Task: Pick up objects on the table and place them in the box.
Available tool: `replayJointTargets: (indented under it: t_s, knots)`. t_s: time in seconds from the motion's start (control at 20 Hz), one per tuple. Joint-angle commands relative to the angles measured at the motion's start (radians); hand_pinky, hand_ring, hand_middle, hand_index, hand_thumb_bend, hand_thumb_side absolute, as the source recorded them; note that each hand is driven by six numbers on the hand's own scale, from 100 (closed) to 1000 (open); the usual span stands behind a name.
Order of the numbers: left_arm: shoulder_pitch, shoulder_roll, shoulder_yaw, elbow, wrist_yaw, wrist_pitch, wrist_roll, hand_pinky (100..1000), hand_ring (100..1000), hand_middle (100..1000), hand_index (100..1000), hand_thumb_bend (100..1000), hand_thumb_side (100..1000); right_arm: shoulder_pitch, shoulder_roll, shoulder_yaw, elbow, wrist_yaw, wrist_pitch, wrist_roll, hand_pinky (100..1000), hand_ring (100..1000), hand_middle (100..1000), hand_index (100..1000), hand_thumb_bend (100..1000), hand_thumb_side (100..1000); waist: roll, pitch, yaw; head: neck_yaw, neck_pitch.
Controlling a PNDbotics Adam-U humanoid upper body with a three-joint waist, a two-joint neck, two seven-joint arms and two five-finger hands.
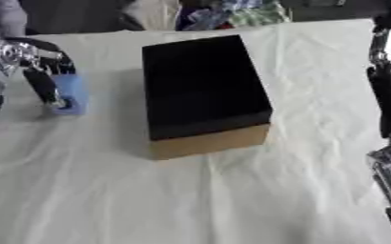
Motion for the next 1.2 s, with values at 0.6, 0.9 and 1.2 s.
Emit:
replayJointTargets:
  t_s: [0.6, 0.9, 1.2]
  knots:
    - [-0.028, 0.027, -0.003, -0.090, 0.073, 0.034, 0.009, 850, 697, 564, 683, 100, 100, 0.000, -0.009, -0.010, -0.015, -0.005, 0.002, -0.007, 867, 796, 600, 779, 100, 472, -0.007, -0.047, 0.014, -0.004, 0.007]
    - [-0.041, 0.029, -0.022, -0.240, 0.138, 0.095, 0.081, 805, 640, 546, 659, 100, 100, 0.004, -0.008, -0.011, -0.015, -0.003, 0.001, -0.006, 867, 796, 601, 779, 100, 471, -0.005, -0.060, 0.023, -0.019, 0.021]
    - [-0.065, -0.017, -0.070, -0.393, 0.214, 0.166, 0.106, 798, 615, 542, 660, 100, 131, 0.002, -0.005, -0.011, -0.015, -0.001, 0.000, 0.000, 867, 796, 601, 779, 100, 470, -0.002, -0.067, 0.018, -0.026, 0.027]
